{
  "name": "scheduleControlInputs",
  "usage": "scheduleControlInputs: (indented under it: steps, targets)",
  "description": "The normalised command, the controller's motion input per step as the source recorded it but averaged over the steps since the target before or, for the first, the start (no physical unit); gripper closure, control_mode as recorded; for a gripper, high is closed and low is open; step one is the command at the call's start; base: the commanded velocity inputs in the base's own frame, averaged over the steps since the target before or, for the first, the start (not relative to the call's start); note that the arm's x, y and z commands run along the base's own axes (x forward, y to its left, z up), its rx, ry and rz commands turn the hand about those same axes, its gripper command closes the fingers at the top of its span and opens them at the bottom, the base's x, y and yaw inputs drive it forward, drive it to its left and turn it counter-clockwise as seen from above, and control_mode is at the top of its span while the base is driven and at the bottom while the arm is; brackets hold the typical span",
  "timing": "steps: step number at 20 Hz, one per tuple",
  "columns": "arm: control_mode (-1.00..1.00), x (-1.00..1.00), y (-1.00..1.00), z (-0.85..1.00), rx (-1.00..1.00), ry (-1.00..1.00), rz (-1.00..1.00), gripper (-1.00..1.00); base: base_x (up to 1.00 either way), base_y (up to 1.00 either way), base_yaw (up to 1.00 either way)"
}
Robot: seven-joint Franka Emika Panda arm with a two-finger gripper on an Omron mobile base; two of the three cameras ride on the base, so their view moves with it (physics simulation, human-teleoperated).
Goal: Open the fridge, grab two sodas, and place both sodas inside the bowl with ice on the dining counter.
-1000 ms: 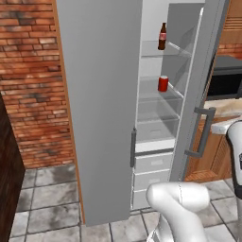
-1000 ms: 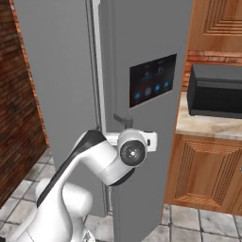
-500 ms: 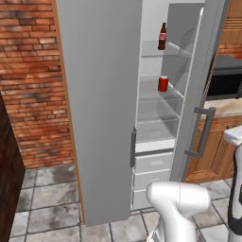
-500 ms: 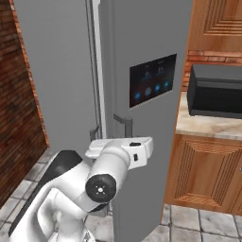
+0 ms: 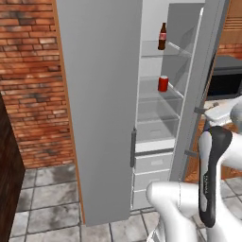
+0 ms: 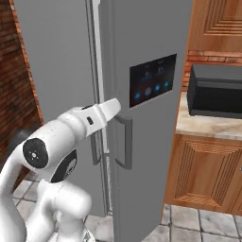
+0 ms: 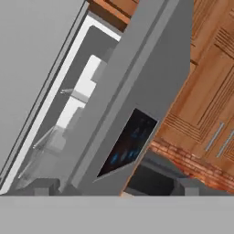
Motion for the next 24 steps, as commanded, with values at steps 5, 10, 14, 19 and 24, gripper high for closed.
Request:
scheduleControlInputs:
  steps: [5,10,14,19,24]
  targets:
    - [-1.0,0.57,0.74,0.58,-0.29,0.0,-0.19,-1.0,0.0,0.0,0.0]
    - [-1.0,0.81,0.51,0.24,-0.18,0.14,-0.24,-1.0,0.0,0.0,0.0]
    - [-1.0,0.86,0.33,0.06,-0.1,0.22,-0.26,-1.0,0.0,0.0,0.0]
    - [-1.0,0.28,0.05,-0.02,-0.02,0.05,-0.16,-1.0,0.0,0.0,0.0]
    - [-1.0,0.47,0.0,-0.11,0.0,0.04,-0.13,-1.0,0.0,0.0,0.0]
